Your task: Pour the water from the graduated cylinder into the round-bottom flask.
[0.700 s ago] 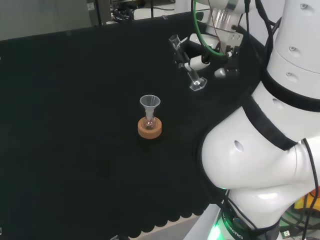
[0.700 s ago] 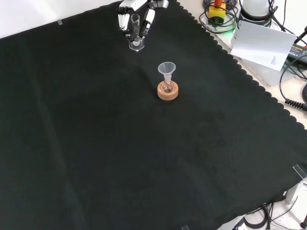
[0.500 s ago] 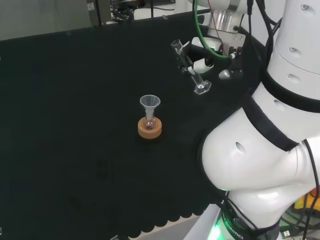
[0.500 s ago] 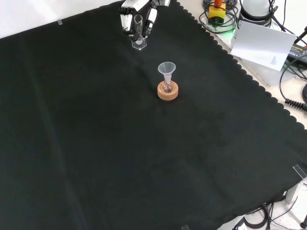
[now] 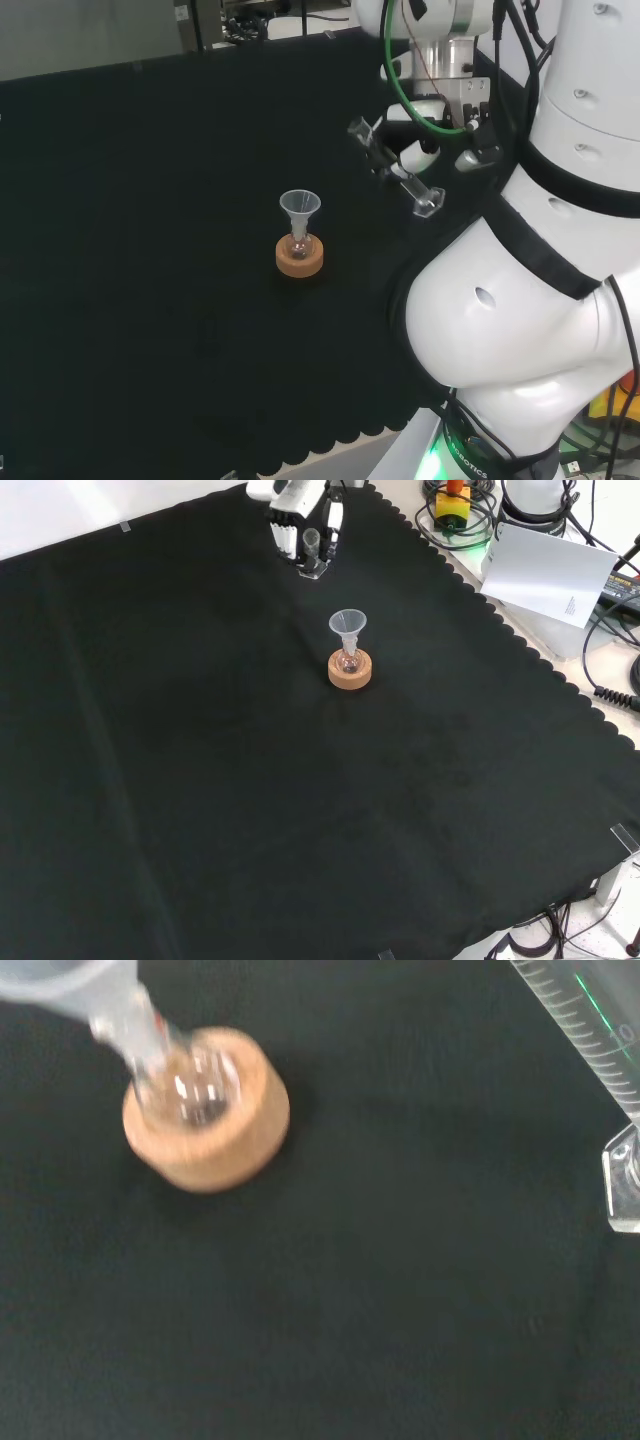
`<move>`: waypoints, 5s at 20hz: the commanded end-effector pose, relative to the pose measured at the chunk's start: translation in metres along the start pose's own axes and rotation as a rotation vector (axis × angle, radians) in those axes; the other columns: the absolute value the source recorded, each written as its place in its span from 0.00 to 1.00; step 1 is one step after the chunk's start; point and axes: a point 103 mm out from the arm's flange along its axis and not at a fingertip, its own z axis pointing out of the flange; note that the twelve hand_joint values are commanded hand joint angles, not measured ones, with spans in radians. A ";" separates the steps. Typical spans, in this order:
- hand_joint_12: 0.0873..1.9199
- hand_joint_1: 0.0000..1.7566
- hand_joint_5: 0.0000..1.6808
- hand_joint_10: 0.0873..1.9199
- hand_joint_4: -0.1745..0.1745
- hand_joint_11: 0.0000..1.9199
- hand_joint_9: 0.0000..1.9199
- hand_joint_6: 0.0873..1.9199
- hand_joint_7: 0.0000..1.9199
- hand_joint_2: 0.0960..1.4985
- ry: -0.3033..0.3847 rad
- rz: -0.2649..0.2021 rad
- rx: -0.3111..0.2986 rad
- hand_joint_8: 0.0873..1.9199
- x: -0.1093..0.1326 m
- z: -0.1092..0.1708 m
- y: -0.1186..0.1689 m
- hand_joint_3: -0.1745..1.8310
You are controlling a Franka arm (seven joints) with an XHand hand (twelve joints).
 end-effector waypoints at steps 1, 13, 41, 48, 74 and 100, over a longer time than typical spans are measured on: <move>0.41 0.71 0.55 0.10 0.00 0.58 0.67 0.55 0.50 0.74 -0.101 0.022 0.211 0.54 0.012 0.016 -0.009 0.09; 0.41 0.71 0.55 0.10 0.00 0.59 0.68 0.54 0.50 0.74 -0.218 0.024 0.338 0.53 0.039 0.011 0.005 0.09; 0.40 0.71 0.55 0.09 0.00 0.59 0.69 0.54 0.50 0.74 -0.333 0.087 0.568 0.53 0.066 0.001 0.033 0.09; 0.40 0.71 0.55 0.09 0.00 0.59 0.69 0.54 0.50 0.74 -0.357 0.114 0.615 0.53 0.071 -0.001 0.035 0.09; 0.39 0.71 0.55 0.08 0.00 0.59 0.69 0.54 0.50 0.74 -0.417 0.190 0.719 0.53 0.087 -0.015 0.031 0.09; 0.39 0.71 0.55 0.07 0.00 0.59 0.69 0.55 0.50 0.74 -0.470 0.256 0.767 0.54 0.086 -0.026 0.033 0.09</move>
